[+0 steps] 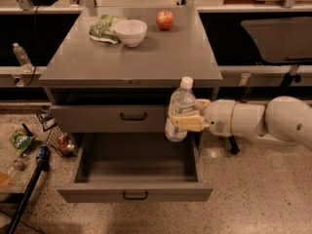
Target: Place blue plastic bottle into middle drawer
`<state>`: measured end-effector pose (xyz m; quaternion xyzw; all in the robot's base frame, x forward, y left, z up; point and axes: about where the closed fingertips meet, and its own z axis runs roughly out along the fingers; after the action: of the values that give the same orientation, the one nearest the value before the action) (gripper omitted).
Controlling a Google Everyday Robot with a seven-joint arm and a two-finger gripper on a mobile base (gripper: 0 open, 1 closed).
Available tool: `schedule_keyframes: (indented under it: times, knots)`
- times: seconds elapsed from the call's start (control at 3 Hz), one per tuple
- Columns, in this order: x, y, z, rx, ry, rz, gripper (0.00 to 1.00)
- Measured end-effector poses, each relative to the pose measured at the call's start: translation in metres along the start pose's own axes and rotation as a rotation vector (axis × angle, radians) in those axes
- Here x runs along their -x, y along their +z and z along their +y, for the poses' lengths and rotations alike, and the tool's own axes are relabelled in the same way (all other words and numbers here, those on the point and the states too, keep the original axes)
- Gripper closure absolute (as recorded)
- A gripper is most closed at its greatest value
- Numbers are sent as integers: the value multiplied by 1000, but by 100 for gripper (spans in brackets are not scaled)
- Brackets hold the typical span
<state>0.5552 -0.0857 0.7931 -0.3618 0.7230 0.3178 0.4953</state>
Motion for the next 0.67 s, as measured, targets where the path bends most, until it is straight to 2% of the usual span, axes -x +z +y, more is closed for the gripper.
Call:
schedule_keyframes:
  times: [0.33, 0.67]
  knots:
    - [-56, 44, 23, 144, 16, -66, 100]
    - [-93, 79, 34, 206, -42, -70, 100]
